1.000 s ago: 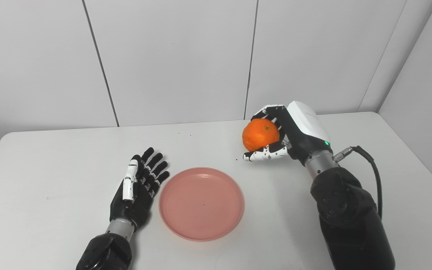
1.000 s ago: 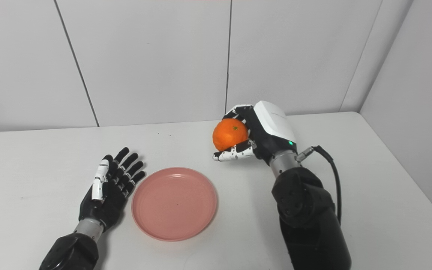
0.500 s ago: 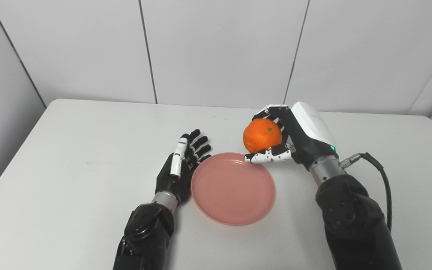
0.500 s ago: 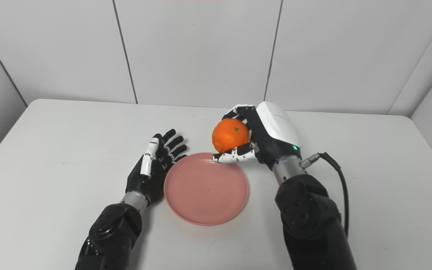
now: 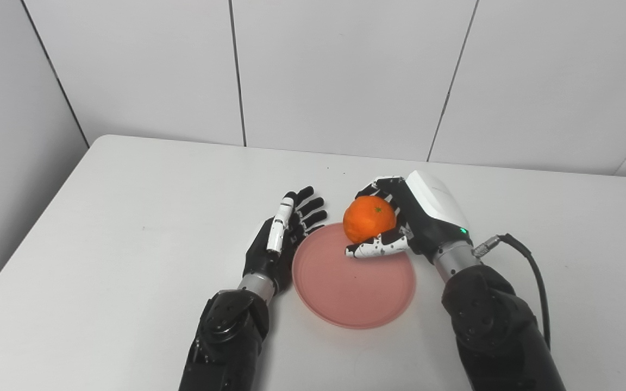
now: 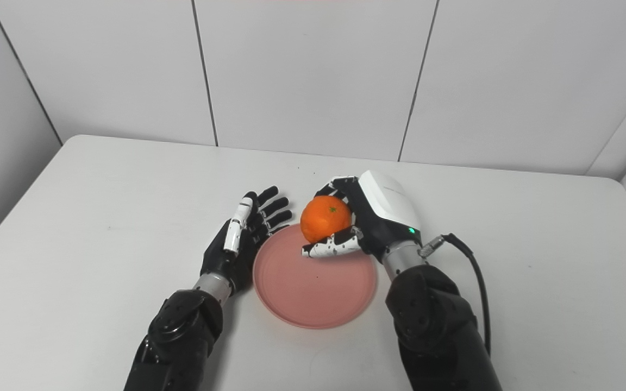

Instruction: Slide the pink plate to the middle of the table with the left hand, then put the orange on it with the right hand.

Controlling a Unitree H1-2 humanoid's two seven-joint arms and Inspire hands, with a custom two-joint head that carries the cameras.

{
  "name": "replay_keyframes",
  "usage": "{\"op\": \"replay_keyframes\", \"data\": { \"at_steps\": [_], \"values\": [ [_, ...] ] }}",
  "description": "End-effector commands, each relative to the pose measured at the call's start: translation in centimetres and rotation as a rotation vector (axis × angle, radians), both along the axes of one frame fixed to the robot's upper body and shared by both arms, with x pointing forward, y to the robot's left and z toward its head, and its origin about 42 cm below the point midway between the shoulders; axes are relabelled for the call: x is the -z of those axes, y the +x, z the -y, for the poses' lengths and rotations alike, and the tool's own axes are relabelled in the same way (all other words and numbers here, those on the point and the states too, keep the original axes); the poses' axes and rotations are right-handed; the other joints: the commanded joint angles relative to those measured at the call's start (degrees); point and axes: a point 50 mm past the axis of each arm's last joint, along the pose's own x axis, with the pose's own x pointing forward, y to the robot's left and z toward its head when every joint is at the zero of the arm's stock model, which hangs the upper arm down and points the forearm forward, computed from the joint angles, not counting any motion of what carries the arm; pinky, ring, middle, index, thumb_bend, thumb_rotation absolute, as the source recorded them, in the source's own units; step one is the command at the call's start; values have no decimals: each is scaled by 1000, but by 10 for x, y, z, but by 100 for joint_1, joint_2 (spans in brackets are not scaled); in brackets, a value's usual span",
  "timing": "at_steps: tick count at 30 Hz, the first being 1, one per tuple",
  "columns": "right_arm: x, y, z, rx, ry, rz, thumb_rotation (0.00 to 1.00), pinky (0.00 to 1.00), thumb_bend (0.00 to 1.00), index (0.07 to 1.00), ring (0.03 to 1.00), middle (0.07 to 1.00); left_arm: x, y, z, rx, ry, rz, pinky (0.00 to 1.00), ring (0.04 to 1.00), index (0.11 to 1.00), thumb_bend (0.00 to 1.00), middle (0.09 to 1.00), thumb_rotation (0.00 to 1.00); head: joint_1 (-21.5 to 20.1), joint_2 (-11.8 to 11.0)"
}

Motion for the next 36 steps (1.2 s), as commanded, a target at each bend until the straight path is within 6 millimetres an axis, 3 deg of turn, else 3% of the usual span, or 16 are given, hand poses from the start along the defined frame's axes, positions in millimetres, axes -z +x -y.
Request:
{"op": "replay_keyframes", "data": {
  "at_steps": [1, 9, 19, 20, 36],
  "values": [
    [-21, 6, -11, -41, 14, 105, 0, 274, 526, 518, 365, 425, 0, 0, 3, -25, 14, 1, 818, 850, 864, 384, 863, 1000, -41, 4],
    [1, 10, -24, -41, -2, 59, 0, 266, 525, 520, 350, 417, -1, 1, -2, -38, 31, 7, 836, 874, 875, 399, 877, 1000, -194, 36],
    [22, -2, -32, -59, -20, 35, 0, 240, 523, 526, 321, 409, -3, 2, -12, -36, 13, 12, 848, 876, 877, 402, 881, 1000, -447, 86],
    [24, -3, -32, -60, -24, 35, 0, 221, 528, 498, 300, 454, -3, 2, -13, -33, 11, 13, 851, 877, 882, 397, 885, 1000, -462, 87],
    [32, -6, -32, -55, -106, 49, 1, 243, 523, 526, 330, 414, -5, 2, -16, -33, 5, 15, 845, 873, 882, 387, 881, 1000, -551, 104]
  ]
}}
